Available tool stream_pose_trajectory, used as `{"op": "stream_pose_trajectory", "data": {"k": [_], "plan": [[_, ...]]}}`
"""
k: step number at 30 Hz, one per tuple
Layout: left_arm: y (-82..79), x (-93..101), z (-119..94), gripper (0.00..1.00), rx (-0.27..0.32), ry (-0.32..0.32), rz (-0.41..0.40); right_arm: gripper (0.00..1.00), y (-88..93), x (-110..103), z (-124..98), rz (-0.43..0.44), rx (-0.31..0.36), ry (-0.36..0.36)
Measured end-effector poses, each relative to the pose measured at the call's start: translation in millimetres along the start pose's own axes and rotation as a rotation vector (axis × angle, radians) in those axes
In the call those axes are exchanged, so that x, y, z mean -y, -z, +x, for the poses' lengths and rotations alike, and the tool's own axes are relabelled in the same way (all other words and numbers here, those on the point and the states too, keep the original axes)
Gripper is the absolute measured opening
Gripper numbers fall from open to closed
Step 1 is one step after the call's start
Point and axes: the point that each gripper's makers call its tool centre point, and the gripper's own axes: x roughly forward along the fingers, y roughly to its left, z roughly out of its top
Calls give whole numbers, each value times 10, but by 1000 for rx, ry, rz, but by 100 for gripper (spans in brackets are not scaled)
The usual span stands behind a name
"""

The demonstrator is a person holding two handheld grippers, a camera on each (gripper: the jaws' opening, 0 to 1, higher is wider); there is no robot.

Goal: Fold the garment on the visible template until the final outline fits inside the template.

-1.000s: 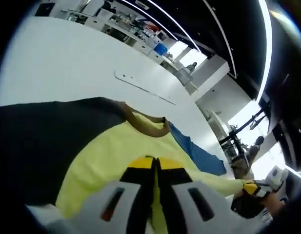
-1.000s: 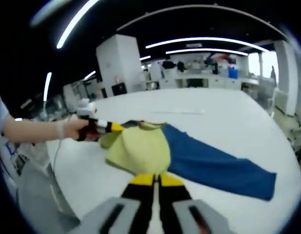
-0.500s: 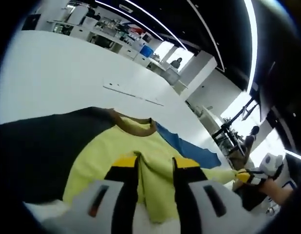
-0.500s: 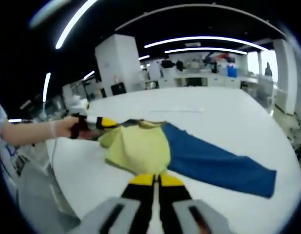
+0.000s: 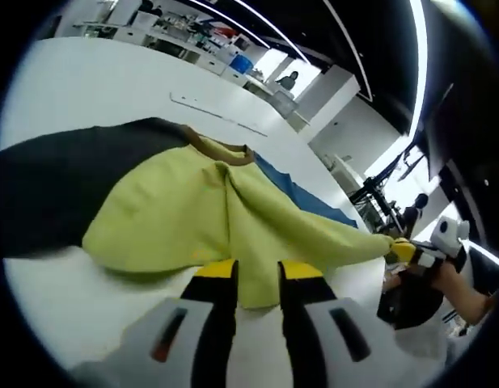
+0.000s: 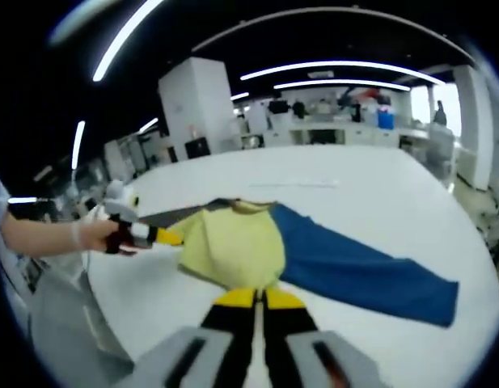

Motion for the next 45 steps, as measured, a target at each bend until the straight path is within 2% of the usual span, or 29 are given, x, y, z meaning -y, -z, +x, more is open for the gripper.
{"op": "stream_pose_trajectory", "data": {"k": [8, 12, 14, 17, 22, 27, 30, 35, 40, 45], "plan": [[160, -77, 66, 19, -12, -30, -22, 0, 32, -28, -3, -5, -8, -1], [206, -90, 80, 12, -7, -38, -33, 0, 51, -26, -1, -3, -11, -1], [212, -91, 79, 2, -7, -43, -31, 0, 53, -26, 0, -1, -11, -1], [138, -13, 61, 1, 19, -24, -46, 0, 55, -31, 3, 2, -10, -1], [-105, 259, -9, 1, 93, 63, -89, 0, 63, -37, 16, 2, -13, -3], [-369, 500, -13, 1, 148, 121, -92, 0, 71, -40, 26, 1, -17, -5], [-471, 608, 51, 1, 155, 139, -73, 0, 82, -42, 28, 0, -20, -5], [-514, 651, 231, 1, 135, 146, -66, 0, 93, -41, 24, 8, -21, -5], [-463, 598, 418, 1, 105, 130, -77, 0, 124, -41, 39, 11, -26, -6], [-409, 572, 518, 2, 85, 126, -75, 0, 141, -32, 46, 16, -30, -3]]}}
